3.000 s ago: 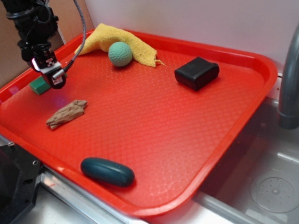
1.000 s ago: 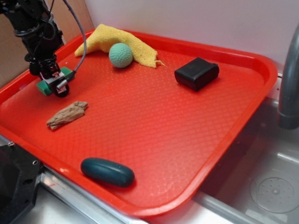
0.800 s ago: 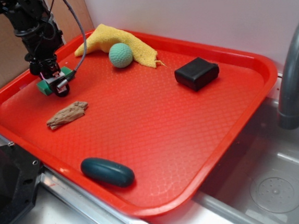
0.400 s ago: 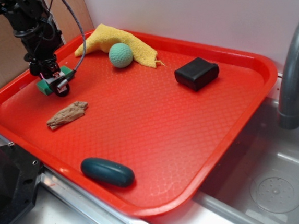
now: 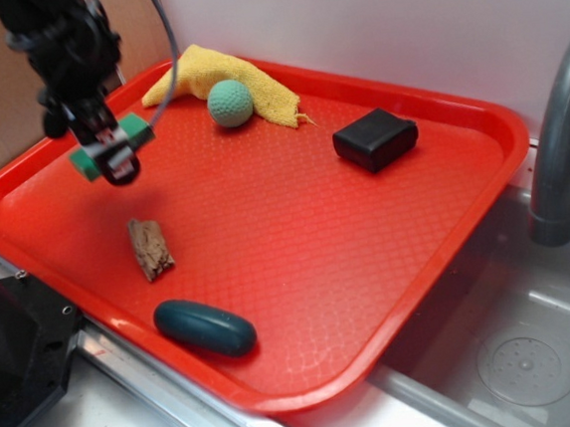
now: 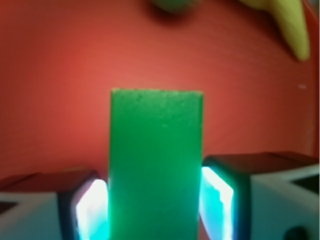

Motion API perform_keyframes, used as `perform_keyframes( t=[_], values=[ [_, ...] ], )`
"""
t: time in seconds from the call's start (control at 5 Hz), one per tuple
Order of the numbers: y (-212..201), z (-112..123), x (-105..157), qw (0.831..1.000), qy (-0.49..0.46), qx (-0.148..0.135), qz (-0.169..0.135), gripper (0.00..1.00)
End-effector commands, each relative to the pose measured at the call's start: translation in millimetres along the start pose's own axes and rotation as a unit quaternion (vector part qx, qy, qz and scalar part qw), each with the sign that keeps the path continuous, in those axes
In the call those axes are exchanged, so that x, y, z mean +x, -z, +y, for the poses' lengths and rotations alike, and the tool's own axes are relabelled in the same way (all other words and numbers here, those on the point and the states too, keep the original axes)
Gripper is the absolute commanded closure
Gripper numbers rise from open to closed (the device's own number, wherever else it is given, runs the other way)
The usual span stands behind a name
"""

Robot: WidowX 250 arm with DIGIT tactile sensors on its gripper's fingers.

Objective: Grab the green block.

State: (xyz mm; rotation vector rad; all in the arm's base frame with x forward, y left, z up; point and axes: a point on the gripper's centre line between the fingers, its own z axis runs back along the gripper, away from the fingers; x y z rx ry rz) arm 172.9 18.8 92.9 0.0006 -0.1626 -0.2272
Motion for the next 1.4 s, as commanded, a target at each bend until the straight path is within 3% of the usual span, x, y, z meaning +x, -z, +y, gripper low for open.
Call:
perform_keyframes(
  t=[0.0, 0.2, 0.4, 0.6, 1.2],
  values=[
    [-108, -34, 35, 0.996, -0.061, 0.001, -0.064, 1.0],
    [-156, -30, 46, 0.997, -0.071, -0.023, -0.033, 1.0],
    [-147, -33, 49, 0.995, -0.082, -0.05, 0.018, 1.0],
    [-128, -44, 47, 0.992, -0.093, -0.051, 0.065, 1.0],
    [-118, -38, 50, 0.992, -0.101, -0.039, 0.059, 1.0]
  ],
)
